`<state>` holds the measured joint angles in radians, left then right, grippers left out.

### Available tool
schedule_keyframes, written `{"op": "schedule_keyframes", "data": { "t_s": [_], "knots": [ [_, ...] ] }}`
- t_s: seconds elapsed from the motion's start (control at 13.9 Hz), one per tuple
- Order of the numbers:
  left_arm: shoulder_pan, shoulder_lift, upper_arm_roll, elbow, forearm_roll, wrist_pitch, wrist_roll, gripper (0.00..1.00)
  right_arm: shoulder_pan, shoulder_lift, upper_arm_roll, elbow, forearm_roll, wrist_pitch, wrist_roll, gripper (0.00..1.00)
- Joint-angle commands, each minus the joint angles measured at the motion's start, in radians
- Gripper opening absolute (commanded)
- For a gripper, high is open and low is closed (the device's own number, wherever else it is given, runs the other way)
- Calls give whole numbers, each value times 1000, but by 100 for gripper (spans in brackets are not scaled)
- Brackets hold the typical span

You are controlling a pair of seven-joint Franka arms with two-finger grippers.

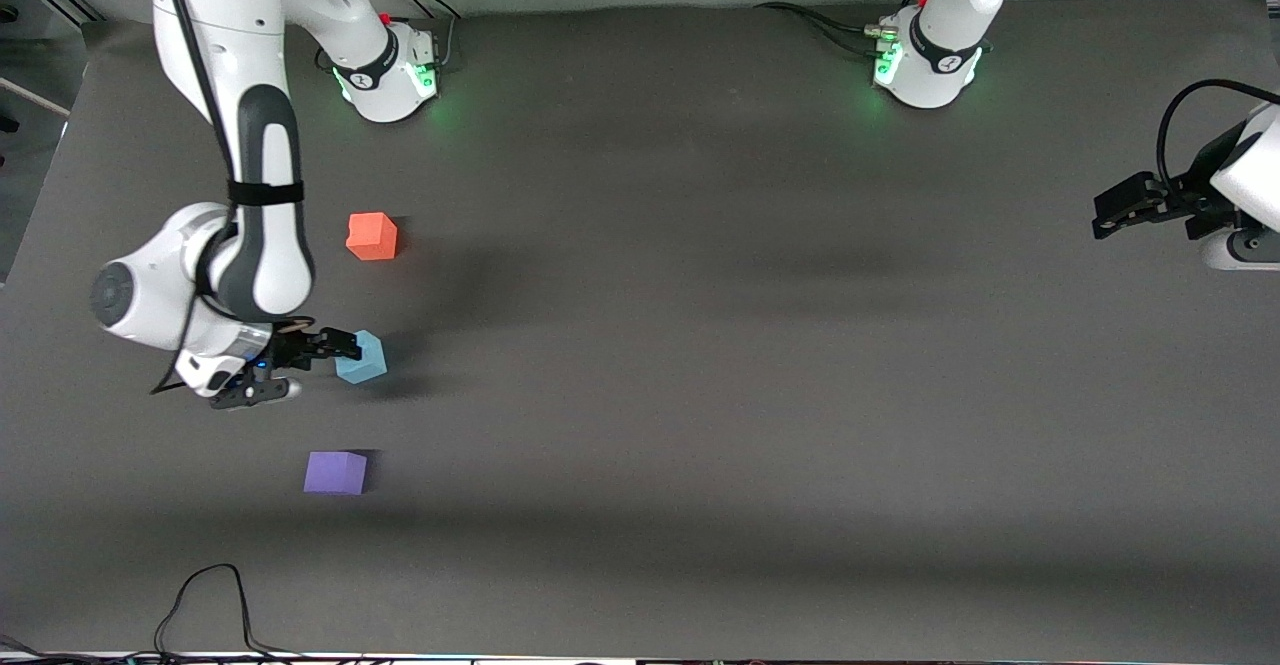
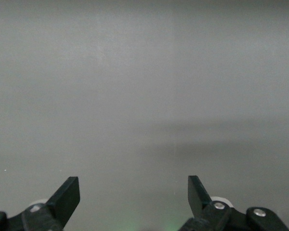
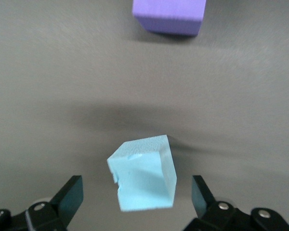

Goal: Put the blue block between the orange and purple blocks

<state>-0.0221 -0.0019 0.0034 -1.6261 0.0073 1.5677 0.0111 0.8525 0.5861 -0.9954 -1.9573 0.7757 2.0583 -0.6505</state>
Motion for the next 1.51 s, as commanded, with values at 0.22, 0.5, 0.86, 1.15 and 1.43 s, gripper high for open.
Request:
{"op": "schedule_keyframes", "data": {
  "t_s": [0.22, 0.5, 0.86, 1.15, 1.43],
  "knots": [
    [4, -4, -5, 3, 3, 5, -6, 100, 3, -20, -153, 337, -116, -349, 48, 100],
    [4, -4, -5, 3, 3, 3, -6, 100, 7, -41, -196, 506, -124, -475, 72, 100],
    [2, -6, -5, 3, 3, 2, -8, 100, 7, -94, -148, 563, -159, -526, 188, 100],
    [2, -6, -5, 3, 3, 2, -8, 100, -354, -288, 392, 607, -462, -554, 355, 100],
    [2, -4, -5, 3, 3, 3, -8, 100, -653, -403, 797, 566, -622, -550, 446, 100]
  ]
}}
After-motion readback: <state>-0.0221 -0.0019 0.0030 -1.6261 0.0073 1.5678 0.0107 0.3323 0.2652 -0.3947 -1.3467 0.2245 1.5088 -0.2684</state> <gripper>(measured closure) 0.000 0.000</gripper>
